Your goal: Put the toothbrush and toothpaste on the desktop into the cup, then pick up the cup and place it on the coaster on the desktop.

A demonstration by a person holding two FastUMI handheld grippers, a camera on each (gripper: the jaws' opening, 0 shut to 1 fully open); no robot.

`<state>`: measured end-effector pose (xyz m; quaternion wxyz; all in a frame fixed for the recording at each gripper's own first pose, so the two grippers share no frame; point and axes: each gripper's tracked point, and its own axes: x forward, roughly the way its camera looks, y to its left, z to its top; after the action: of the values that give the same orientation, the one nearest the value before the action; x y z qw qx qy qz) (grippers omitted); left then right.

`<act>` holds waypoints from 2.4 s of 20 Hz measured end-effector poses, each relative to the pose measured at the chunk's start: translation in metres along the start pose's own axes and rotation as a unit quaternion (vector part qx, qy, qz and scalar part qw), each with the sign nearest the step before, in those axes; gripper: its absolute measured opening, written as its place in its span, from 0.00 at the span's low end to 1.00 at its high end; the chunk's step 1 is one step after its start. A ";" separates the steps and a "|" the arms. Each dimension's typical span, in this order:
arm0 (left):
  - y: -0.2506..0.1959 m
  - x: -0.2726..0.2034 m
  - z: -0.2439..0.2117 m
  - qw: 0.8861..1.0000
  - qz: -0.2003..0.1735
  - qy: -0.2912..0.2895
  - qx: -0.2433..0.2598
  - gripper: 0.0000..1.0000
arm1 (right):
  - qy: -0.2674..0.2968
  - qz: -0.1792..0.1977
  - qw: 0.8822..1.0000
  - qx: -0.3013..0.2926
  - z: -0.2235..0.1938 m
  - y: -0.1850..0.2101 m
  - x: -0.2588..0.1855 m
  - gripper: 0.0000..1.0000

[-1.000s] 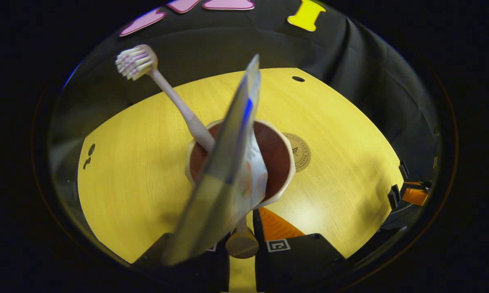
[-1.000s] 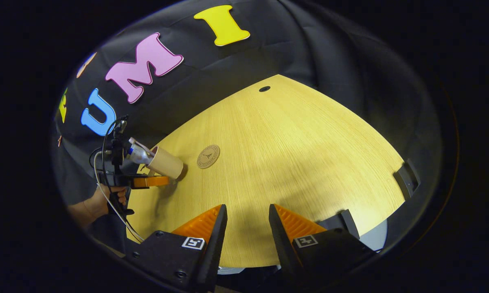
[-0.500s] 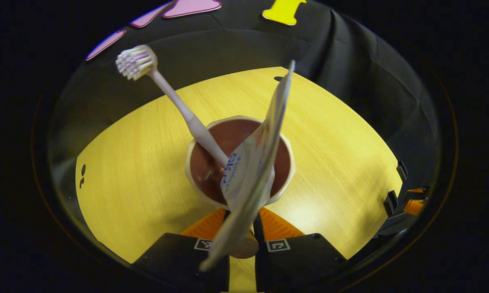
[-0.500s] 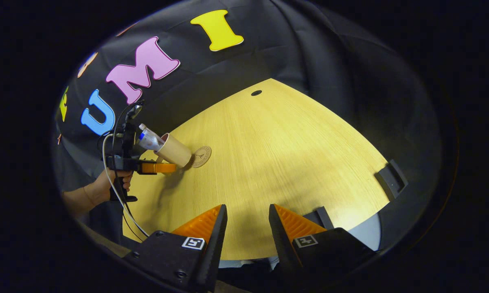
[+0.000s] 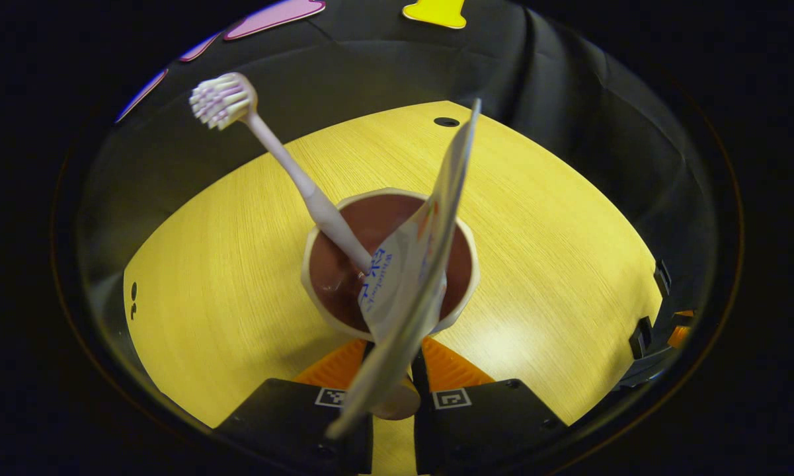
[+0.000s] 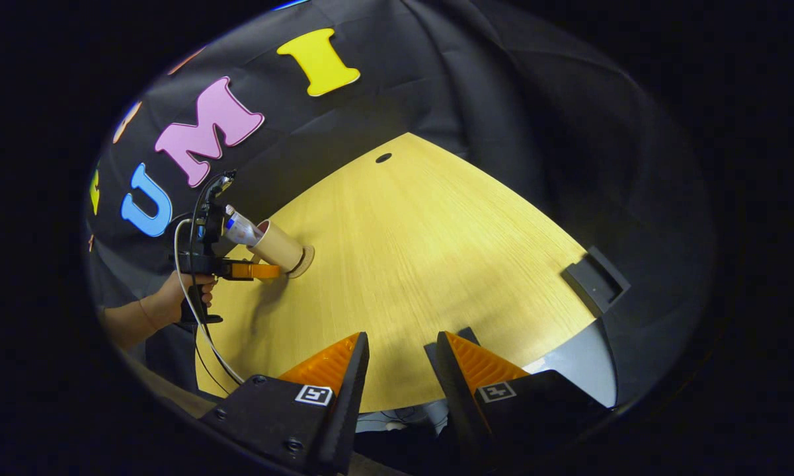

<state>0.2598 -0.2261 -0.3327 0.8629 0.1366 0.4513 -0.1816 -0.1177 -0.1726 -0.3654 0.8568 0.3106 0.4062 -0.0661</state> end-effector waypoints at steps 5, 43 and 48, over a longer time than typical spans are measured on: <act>-0.011 0.007 0.004 1.000 0.010 0.008 0.009 0.24 | -0.003 -0.010 1.000 0.009 -0.001 -0.017 -0.002 0.64; -0.020 -0.039 0.005 0.996 0.013 -0.072 -0.042 0.94 | -0.034 0.017 0.998 -0.039 0.041 0.036 0.024 0.64; 0.003 -0.086 -0.021 0.992 0.027 -0.102 -0.070 0.94 | -0.017 0.048 0.996 -0.072 0.037 0.083 0.033 0.64</act>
<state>0.2001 -0.1984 -0.2730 0.9165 0.0693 0.3688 -0.1390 -0.0412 -0.1234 -0.3328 0.8859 0.2666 0.3796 -0.0006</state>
